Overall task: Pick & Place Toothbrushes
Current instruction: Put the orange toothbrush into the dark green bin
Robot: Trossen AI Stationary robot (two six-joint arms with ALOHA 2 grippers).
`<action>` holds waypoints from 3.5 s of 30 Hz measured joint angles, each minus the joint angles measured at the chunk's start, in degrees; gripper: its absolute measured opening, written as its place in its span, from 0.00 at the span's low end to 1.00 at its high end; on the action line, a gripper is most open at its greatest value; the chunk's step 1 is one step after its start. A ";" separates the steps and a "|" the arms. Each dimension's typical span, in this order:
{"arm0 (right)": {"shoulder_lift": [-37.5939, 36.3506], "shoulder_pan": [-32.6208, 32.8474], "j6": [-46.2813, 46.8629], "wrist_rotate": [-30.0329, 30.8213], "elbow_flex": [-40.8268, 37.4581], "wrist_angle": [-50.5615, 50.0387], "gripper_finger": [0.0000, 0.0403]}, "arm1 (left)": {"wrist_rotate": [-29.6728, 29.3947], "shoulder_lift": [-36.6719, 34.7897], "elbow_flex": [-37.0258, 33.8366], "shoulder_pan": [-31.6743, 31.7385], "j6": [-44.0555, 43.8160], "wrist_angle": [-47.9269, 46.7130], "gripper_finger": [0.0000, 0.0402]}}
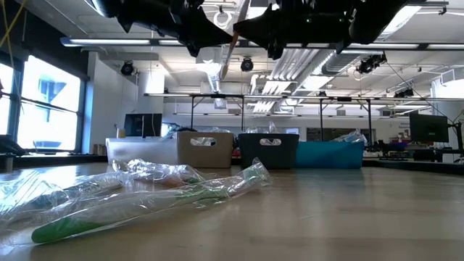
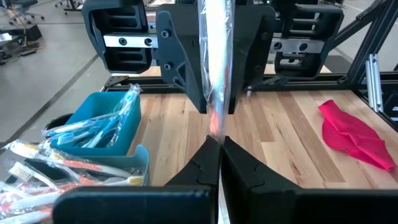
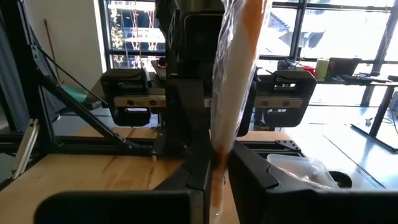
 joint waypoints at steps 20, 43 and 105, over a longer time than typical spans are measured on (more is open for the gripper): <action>0.00 0.02 0.00 0.06 0.00 -0.21 0.06 | 0.18 0.00 0.00 -0.02 0.00 -0.35 0.00; 0.00 0.02 0.02 0.07 0.00 -0.31 0.06 | -2.57 0.00 0.02 -0.02 -1.86 -0.79 0.39; -1.73 -26.28 6.22 6.12 0.00 -32.66 0.06 | 3.37 -11.58 -18.71 12.36 -1.41 10.25 0.39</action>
